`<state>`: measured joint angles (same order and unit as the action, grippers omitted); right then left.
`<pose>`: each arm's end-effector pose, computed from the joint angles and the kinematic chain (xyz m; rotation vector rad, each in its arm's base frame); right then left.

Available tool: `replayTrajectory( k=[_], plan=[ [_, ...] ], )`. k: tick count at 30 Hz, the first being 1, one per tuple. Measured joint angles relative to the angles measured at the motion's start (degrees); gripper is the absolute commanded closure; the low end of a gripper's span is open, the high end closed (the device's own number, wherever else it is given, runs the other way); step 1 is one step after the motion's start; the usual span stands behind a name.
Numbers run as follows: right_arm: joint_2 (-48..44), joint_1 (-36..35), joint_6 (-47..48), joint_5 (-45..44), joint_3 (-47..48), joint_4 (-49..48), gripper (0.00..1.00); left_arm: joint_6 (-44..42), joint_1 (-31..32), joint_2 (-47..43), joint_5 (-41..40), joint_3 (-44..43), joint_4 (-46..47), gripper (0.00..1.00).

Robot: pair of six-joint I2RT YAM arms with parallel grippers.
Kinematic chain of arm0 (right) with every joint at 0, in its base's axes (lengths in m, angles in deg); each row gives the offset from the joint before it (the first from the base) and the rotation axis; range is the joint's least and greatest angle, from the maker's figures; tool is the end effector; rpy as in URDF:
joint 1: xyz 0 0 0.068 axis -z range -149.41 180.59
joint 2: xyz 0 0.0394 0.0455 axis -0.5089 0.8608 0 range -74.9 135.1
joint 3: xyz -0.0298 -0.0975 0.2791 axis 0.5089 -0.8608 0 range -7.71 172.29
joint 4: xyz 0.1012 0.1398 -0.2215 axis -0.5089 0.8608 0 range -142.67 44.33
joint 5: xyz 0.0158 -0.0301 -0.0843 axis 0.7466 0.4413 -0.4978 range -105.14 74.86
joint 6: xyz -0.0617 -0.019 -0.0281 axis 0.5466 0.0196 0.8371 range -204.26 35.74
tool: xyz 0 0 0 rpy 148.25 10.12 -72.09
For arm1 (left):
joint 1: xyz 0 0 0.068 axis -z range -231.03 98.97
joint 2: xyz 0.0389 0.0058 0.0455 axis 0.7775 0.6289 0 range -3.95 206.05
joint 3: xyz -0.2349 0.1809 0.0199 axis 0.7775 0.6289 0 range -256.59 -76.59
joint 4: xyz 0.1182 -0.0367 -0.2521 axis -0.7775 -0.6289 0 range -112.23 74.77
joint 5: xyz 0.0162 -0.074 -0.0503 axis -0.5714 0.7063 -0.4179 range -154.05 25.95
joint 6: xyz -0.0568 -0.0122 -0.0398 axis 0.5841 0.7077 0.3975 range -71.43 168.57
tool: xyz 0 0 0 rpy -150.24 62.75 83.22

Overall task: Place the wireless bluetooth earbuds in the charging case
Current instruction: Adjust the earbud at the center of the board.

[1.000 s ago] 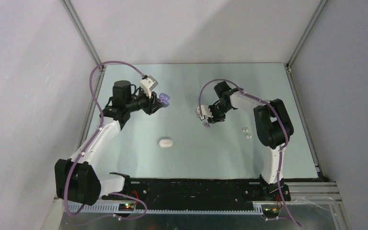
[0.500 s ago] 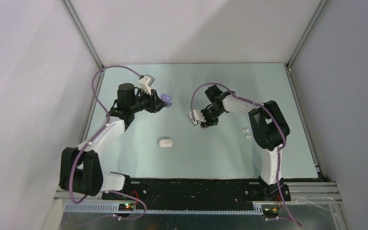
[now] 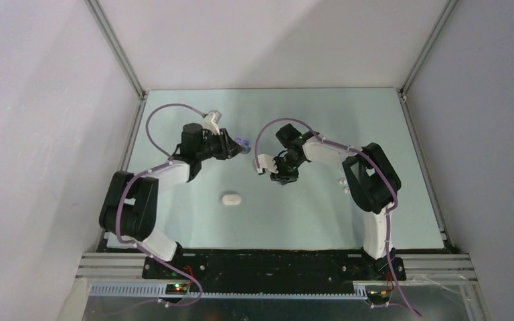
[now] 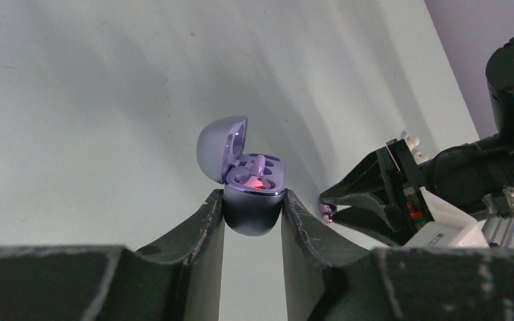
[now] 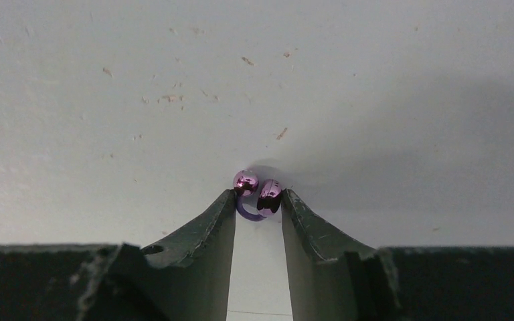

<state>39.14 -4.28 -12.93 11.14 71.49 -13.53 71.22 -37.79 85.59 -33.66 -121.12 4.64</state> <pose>0.3339 0.2638 0.1543 -2.2097 1.5481 0.4793 0.3436 -0.1109 0.2047 0.1832 2.0595 -0.9254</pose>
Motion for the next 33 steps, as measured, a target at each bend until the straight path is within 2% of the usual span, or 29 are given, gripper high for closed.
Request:
replayTrajectory(
  k=[6,13,19,24,29,33],
  plan=[
    [0.09,-0.92,-17.18,-4.61,2.19,0.87,0.66,4.39,3.54,5.25,-1.79,0.0,7.1,1.0],
    [1.46,-0.52,-38.75,-6.8,9.55,1.92,0.55,7.96,7.1,8.0,-3.96,0.94,12.87,1.0],
    [0.39,-0.22,-44.81,-4.74,8.2,3.48,0.55,10.36,8.83,11.13,-4.33,2.91,16.74,1.0],
    [-4.09,3.04,-41.33,1.31,5.42,4.57,0.63,11.43,10.29,13.66,-4.28,3.78,20.24,1.0],
    [-13.18,6.64,-23.26,7.37,-2.51,4.48,0.67,11.93,10.97,14.84,-4.26,4.35,22.14,1.0],
    [-15.23,6.75,-7.63,11.13,-5.53,4.42,0.67,11.93,11.13,15.5,-4.24,4.35,22.97,1.0]
  ],
)
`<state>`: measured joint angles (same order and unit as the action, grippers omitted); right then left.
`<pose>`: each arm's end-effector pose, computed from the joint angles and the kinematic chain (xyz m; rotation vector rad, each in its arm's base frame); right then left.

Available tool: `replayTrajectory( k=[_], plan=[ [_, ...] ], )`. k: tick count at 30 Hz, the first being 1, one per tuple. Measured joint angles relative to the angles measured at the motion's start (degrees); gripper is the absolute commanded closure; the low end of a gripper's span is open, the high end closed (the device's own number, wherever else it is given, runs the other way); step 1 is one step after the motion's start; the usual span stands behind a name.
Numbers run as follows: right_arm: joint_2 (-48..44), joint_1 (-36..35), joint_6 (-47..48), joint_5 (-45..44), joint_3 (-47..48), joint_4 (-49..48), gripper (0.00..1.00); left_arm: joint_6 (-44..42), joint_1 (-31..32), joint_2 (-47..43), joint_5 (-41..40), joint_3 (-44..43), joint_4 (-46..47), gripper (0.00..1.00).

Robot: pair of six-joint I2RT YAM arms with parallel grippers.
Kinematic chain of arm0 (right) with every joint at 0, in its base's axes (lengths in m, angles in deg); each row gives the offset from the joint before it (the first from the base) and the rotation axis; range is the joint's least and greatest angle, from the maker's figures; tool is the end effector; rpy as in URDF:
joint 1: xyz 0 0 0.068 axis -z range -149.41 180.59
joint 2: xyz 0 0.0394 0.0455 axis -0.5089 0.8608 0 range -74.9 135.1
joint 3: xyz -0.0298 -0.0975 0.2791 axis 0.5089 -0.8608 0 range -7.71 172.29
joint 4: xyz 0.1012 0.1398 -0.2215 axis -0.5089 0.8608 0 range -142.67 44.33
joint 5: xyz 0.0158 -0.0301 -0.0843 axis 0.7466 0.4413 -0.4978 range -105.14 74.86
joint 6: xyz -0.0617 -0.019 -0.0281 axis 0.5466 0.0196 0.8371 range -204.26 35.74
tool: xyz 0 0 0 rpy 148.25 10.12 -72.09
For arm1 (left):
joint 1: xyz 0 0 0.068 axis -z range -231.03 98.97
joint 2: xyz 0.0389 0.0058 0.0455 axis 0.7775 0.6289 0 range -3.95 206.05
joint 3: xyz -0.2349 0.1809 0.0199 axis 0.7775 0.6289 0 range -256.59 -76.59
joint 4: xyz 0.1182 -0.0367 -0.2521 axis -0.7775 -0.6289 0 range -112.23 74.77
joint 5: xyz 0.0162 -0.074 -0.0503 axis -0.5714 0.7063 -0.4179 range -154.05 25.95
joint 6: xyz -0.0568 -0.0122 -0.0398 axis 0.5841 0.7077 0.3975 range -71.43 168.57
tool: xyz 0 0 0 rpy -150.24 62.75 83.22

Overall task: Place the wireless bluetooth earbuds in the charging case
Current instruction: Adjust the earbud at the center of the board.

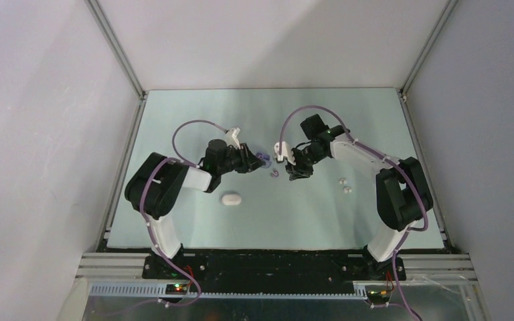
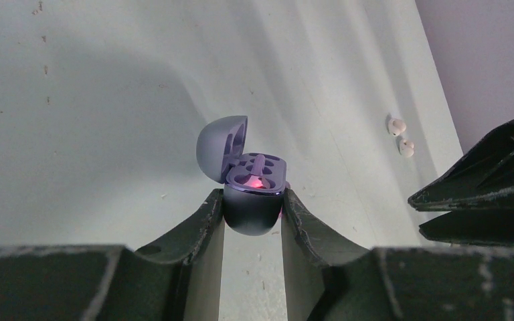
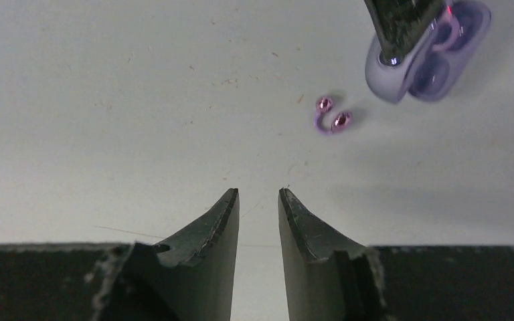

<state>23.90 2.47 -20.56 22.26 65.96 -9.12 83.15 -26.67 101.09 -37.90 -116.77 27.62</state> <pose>0.3131 0.2071 0.2292 -1.9198 1.6362 0.6667 0.3345 -0.1795 0.1307 0.1378 2.0808 -1.1003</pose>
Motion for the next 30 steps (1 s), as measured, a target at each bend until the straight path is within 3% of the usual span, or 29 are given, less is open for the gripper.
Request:
replayTrajectory(
  k=[6,11,30],
  plan=[
    [2.54,-1.55,15.32,3.1,-0.85,-2.4,0.65,0.0,0.2,1.42,0.17,0.0,0.44,1.0],
    [4.74,-2.67,22.05,4.17,-0.92,-4.94,0.63,0.13,0.26,2.78,1.25,0.0,1.6,1.0],
    [10.03,-3.69,30.71,2.91,-0.92,-8.41,0.63,1.01,0.28,3.58,2.6,0.0,2.64,1.0]
  ],
)
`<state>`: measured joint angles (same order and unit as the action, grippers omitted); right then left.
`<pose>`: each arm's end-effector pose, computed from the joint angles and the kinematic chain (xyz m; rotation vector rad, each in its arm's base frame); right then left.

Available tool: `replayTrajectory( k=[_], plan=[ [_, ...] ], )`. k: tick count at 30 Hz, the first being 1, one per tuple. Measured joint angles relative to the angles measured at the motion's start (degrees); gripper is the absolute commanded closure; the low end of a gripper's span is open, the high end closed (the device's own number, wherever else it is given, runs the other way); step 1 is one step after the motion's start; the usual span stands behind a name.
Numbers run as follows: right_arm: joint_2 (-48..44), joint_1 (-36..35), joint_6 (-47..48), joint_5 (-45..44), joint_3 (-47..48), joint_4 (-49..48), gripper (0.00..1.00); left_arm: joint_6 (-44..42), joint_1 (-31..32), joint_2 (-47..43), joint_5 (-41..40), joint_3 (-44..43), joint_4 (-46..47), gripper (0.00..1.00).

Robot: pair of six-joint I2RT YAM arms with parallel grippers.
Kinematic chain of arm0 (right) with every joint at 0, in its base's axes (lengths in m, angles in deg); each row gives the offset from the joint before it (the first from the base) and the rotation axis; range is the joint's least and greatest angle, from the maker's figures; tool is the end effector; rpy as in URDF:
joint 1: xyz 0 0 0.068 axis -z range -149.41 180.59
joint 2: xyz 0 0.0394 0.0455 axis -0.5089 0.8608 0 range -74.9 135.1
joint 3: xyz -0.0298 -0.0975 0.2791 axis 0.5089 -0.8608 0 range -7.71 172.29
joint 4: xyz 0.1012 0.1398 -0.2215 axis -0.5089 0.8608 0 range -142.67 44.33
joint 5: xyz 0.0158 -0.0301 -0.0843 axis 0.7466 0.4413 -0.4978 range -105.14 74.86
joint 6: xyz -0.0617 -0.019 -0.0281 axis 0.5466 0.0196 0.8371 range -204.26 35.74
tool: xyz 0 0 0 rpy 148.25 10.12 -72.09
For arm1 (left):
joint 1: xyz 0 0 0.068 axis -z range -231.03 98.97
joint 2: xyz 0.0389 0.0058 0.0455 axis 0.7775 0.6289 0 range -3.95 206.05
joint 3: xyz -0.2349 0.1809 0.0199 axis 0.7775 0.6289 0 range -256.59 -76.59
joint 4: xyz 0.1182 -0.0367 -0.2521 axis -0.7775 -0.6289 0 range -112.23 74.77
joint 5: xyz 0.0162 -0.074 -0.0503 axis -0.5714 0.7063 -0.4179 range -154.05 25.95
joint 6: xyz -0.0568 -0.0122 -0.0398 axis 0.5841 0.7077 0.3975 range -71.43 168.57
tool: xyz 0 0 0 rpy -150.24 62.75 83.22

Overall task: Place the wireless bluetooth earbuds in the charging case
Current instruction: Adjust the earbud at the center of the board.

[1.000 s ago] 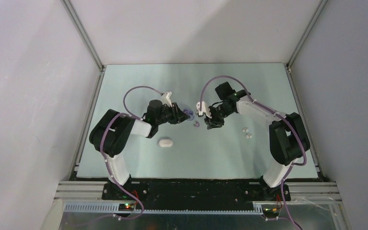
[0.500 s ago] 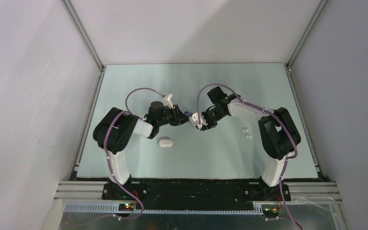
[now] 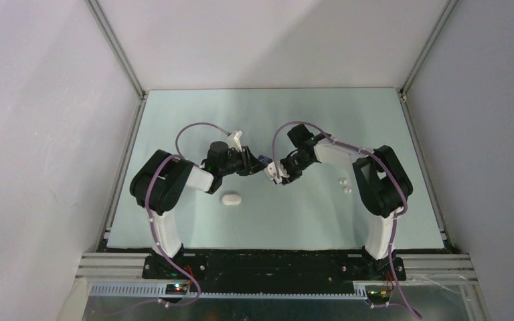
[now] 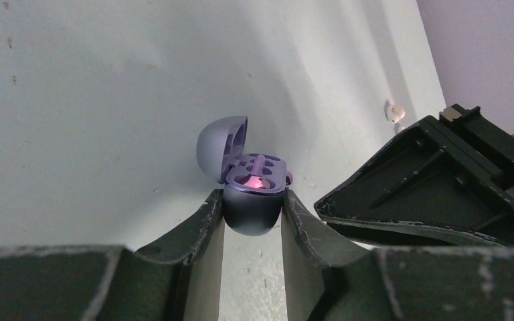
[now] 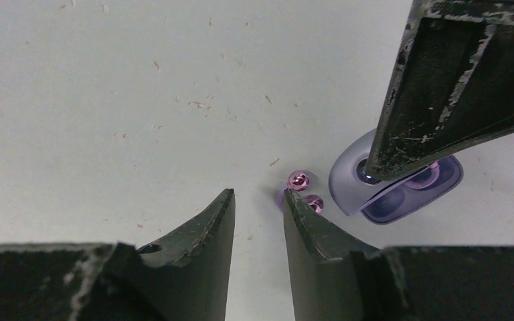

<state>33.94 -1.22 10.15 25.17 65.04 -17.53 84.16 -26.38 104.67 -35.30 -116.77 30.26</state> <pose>0.3214 0.2433 0.1675 -2.2519 0.9751 0.5579 0.3341 -0.1839 0.1140 0.1534 2.1069 -1.1543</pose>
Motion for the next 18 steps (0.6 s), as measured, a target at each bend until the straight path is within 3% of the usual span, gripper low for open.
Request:
replayTrajectory(
  k=[18],
  plan=[
    [3.1,-0.09,2.29,-3.3,0.0,-4.2,0.62,0.63,0.0,1.38,0.94,-0.02,1.01,1.0]
  ],
)
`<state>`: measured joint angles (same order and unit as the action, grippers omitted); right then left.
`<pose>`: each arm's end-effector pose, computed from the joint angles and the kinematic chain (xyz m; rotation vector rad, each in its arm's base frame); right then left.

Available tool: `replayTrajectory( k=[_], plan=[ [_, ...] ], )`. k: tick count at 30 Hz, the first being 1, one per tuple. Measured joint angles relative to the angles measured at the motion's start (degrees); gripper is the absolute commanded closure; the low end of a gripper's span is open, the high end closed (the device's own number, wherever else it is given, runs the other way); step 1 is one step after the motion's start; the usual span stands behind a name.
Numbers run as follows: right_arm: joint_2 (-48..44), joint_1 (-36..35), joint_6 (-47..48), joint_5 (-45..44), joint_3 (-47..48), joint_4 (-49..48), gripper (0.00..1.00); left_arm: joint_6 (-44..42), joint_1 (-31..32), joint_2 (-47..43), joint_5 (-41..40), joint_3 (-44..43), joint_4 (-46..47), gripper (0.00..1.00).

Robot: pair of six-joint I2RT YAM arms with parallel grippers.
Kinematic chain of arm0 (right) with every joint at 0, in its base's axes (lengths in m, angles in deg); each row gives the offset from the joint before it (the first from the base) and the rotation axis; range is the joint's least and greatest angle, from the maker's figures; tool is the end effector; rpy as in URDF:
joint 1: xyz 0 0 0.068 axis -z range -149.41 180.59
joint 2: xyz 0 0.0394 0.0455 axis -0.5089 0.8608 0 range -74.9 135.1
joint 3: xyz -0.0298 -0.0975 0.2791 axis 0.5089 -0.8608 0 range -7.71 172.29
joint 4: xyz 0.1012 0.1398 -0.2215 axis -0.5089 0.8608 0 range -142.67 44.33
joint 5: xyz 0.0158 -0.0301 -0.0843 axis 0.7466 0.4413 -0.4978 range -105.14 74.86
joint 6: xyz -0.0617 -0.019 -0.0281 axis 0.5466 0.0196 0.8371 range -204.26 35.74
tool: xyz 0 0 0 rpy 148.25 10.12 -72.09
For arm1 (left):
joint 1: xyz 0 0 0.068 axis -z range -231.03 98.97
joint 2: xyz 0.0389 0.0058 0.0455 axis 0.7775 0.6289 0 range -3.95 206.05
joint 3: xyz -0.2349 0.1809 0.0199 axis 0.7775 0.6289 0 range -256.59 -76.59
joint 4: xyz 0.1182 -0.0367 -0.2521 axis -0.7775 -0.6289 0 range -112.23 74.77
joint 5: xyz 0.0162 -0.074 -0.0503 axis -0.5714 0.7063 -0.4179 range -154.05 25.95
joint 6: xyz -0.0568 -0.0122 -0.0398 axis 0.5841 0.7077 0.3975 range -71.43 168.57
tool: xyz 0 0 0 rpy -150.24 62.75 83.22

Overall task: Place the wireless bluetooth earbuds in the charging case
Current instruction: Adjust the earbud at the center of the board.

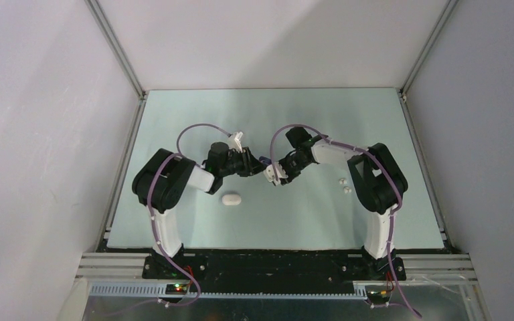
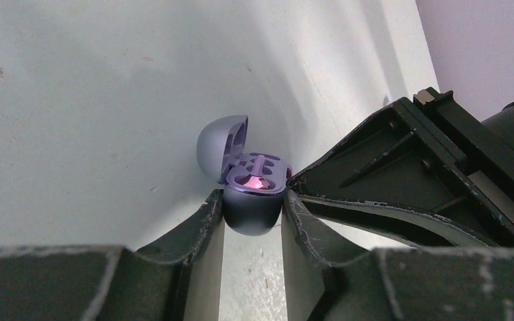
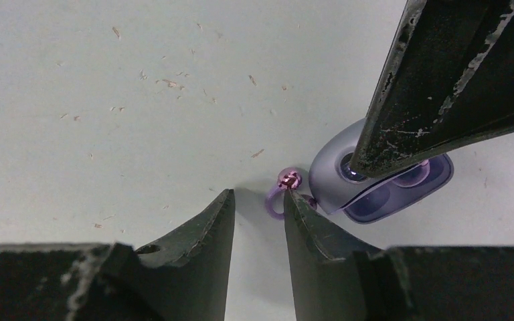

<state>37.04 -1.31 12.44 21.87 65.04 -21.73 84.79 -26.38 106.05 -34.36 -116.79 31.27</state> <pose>0.3319 0.2475 0.1475 -2.2908 0.9414 0.4667 0.3341 -0.1849 0.1076 0.1521 2.1177 -1.1754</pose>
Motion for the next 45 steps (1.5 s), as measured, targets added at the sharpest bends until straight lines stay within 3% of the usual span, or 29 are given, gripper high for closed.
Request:
replayTrajectory(
  k=[27,38,45],
  plan=[
    [0.66,1.66,6.67,2.47,0.0,-2.86,0.68,1.33,0.0,1.77,0.55,-0.87,1.92,1.0],
    [-1.07,2.29,7.08,5.77,0.0,-2.75,0.67,1.38,0.0,2.14,0.59,-1.11,2.27,1.0],
    [-1.81,4.09,13.22,4.98,-0.04,2.03,0.63,1.38,0.0,2.14,0.59,-1.14,2.27,1.0]
  ],
)
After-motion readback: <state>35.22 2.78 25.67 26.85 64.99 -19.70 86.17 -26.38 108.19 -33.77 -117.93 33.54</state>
